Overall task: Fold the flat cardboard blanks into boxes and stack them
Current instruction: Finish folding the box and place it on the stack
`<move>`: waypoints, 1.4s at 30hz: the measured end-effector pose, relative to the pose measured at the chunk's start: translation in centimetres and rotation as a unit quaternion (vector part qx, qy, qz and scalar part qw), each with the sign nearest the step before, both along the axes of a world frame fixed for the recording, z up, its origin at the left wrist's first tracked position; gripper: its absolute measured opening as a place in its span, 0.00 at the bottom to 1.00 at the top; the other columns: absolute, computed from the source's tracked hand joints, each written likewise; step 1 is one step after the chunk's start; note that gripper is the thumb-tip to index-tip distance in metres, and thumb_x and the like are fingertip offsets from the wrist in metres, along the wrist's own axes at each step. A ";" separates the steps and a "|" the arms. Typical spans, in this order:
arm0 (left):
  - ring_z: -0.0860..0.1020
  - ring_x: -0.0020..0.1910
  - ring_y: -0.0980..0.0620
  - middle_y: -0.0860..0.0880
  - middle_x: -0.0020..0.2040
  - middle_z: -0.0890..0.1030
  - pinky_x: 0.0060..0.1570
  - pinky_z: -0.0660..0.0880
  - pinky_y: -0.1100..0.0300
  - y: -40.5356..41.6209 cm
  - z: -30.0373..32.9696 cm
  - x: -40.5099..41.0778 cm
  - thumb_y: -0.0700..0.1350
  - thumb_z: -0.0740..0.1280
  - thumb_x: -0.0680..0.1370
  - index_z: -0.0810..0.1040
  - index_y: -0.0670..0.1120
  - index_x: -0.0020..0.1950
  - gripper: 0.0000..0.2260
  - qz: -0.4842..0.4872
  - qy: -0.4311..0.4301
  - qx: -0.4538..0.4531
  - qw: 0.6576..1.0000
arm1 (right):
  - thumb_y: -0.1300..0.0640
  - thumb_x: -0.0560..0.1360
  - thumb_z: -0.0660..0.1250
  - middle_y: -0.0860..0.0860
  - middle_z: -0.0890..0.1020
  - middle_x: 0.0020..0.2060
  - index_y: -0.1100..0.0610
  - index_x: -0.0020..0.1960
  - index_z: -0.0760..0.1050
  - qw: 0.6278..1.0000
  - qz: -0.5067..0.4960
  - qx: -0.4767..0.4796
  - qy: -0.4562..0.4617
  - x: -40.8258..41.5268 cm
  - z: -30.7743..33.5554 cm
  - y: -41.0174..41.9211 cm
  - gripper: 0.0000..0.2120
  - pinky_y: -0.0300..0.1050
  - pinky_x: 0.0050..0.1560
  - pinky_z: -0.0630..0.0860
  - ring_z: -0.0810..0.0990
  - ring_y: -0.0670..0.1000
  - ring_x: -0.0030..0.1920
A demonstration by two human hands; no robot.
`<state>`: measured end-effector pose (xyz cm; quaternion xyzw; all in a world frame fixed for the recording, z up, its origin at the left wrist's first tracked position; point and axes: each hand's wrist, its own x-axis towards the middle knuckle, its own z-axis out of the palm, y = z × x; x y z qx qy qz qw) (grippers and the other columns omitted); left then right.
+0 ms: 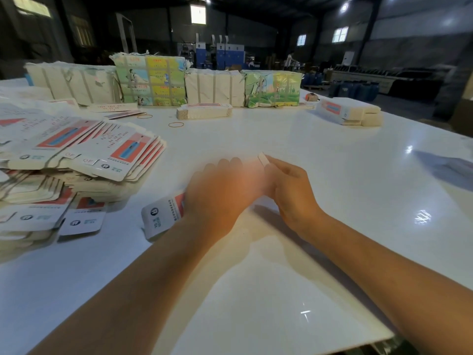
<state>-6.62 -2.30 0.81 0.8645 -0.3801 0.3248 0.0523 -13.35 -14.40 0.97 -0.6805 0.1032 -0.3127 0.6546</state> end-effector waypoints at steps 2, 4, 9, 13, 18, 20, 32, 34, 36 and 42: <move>0.77 0.39 0.47 0.44 0.45 0.79 0.37 0.73 0.58 -0.1 0.2 -0.2 0.66 0.44 0.70 0.74 0.42 0.59 0.35 -0.004 -0.006 -0.009 1.000 | 0.65 0.81 0.51 0.53 0.85 0.43 0.53 0.48 0.80 1.000 -0.006 0.006 0.002 0.0 0.0 -0.1 0.19 0.42 0.44 0.80 0.84 0.52 0.45; 0.77 0.37 0.46 0.44 0.42 0.79 0.35 0.74 0.57 -0.1 0.2 -0.4 0.66 0.45 0.70 0.75 0.41 0.57 0.35 -0.010 -0.016 -0.020 1.000 | 0.65 0.80 0.51 0.55 0.84 0.44 0.56 0.49 0.80 1.000 -0.014 0.008 0.007 0.1 0.1 -0.2 0.18 0.42 0.44 0.80 0.84 0.52 0.46; 0.74 0.50 0.49 0.47 0.55 0.74 0.46 0.69 0.59 -0.1 -0.4 0.1 0.68 0.50 0.74 0.63 0.45 0.67 0.33 -0.007 -0.016 0.008 1.000 | 0.68 0.77 0.51 0.51 0.84 0.38 0.55 0.41 0.80 0.999 -0.031 -0.025 0.018 0.0 0.1 -0.3 0.21 0.43 0.42 0.81 0.84 0.51 0.43; 0.74 0.49 0.50 0.48 0.53 0.74 0.45 0.68 0.60 -0.1 -0.6 0.0 0.68 0.49 0.75 0.63 0.45 0.66 0.31 0.015 -0.059 0.042 0.997 | 0.69 0.74 0.53 0.54 0.85 0.41 0.53 0.42 0.82 0.991 -0.065 -0.107 0.043 -0.3 0.2 -0.5 0.21 0.56 0.49 0.81 0.83 0.56 0.46; 0.77 0.40 0.52 0.49 0.44 0.79 0.38 0.72 0.62 -0.1 -0.4 -0.4 0.69 0.54 0.73 0.73 0.45 0.60 0.31 0.013 -0.096 0.039 0.995 | 0.66 0.75 0.53 0.61 0.82 0.39 0.63 0.44 0.80 0.962 -0.103 -0.247 0.055 -0.8 0.4 -0.8 0.16 0.61 0.44 0.78 0.80 0.63 0.42; 0.77 0.38 0.52 0.48 0.43 0.79 0.36 0.73 0.62 -0.1 -0.3 -0.5 0.69 0.56 0.72 0.75 0.44 0.58 0.31 0.007 -0.097 0.022 0.995 | 0.65 0.76 0.53 0.60 0.82 0.37 0.64 0.43 0.78 0.960 -0.103 -0.255 0.044 -0.9 0.5 -0.6 0.15 0.57 0.44 0.78 0.79 0.62 0.41; 0.77 0.40 0.52 0.49 0.44 0.78 0.38 0.72 0.62 -0.1 -0.1 -0.9 0.63 0.43 0.75 0.73 0.45 0.59 0.30 0.022 -0.079 0.012 0.997 | 0.63 0.80 0.55 0.58 0.78 0.43 0.61 0.53 0.72 0.969 -0.023 -0.235 0.073 -0.7 0.2 1.2 0.08 0.46 0.47 0.74 0.75 0.50 0.41; 0.77 0.43 0.51 0.49 0.46 0.77 0.40 0.72 0.62 0.1 0.0 -0.4 0.64 0.45 0.76 0.70 0.45 0.60 0.28 0.033 -0.080 0.013 0.996 | 0.62 0.79 0.59 0.56 0.78 0.58 0.59 0.68 0.67 0.982 0.038 -0.161 0.093 -0.6 0.1 1.1 0.18 0.49 0.59 0.72 0.75 0.50 0.53; 0.77 0.41 0.52 0.49 0.45 0.77 0.39 0.71 0.61 0.4 0.1 -0.2 0.65 0.49 0.76 0.72 0.45 0.58 0.27 0.041 -0.085 0.031 0.995 | 0.61 0.78 0.61 0.49 0.71 0.68 0.52 0.77 0.54 0.980 0.068 -0.148 0.118 -0.6 -0.2 0.8 0.31 0.46 0.67 0.67 0.70 0.49 0.65; 0.78 0.40 0.47 0.45 0.43 0.78 0.37 0.72 0.57 1.1 0.7 0.1 0.67 0.45 0.72 0.74 0.43 0.57 0.34 0.014 -0.025 0.050 0.998 | 0.67 0.76 0.59 0.46 0.56 0.76 0.50 0.78 0.47 0.951 0.084 -0.270 0.127 -0.2 -0.4 -0.2 0.36 0.49 0.73 0.61 0.60 0.47 0.73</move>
